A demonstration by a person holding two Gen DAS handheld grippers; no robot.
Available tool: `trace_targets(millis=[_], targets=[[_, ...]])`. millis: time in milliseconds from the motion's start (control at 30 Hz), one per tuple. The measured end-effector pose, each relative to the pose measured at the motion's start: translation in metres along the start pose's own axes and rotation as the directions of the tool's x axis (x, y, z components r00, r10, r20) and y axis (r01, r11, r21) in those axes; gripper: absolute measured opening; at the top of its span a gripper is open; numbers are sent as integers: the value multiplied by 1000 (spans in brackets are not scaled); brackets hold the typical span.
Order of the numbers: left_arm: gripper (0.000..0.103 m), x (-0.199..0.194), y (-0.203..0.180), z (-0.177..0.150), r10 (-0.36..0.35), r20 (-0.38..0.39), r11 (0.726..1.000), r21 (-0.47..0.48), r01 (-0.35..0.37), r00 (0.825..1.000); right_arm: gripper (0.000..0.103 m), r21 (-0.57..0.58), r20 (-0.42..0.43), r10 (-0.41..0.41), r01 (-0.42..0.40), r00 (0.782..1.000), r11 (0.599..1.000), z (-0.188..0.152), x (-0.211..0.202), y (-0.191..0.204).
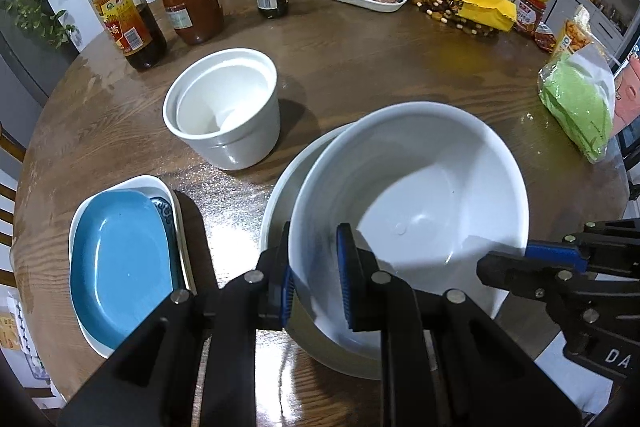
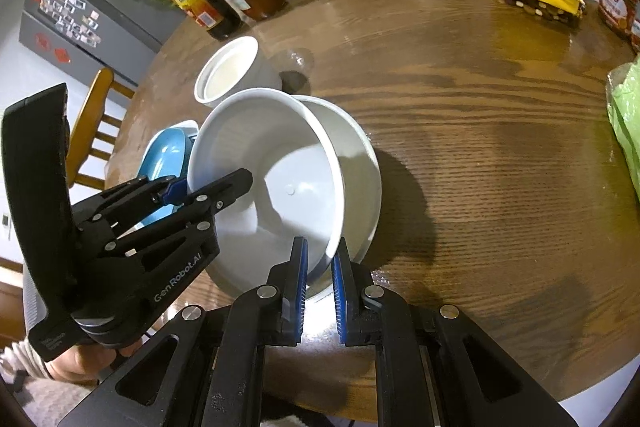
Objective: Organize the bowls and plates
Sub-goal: 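Hold the second white bowl with both grippers and settle it in place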
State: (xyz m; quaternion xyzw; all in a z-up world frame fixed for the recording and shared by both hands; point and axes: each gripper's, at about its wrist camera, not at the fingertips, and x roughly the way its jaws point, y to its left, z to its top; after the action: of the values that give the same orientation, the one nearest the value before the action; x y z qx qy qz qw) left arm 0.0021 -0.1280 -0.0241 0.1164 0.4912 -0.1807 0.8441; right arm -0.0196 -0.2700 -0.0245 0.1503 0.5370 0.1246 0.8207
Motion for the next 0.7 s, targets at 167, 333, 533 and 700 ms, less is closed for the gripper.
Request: trace_targets(millis=[167, 333, 533, 700], targets=[[19, 1, 0, 1, -10, -10, 1000, 10, 10, 1000, 13, -8, -11, -16, 16, 1000, 1000, 3, 1, 3], [20, 3, 0, 2, -11, -14, 1000, 21, 11, 1000, 13, 4, -18, -13, 13, 1000, 1000, 4, 0, 2], [20, 5, 0, 3, -15, -17, 1000, 28, 15, 1000, 14, 5, -14, -16, 16, 1000, 1000, 5, 0, 2], [20, 5, -1, 3, -16, -16, 999, 31, 17, 1000, 14, 8, -14, -19, 19, 1000, 1000, 5, 0, 2]])
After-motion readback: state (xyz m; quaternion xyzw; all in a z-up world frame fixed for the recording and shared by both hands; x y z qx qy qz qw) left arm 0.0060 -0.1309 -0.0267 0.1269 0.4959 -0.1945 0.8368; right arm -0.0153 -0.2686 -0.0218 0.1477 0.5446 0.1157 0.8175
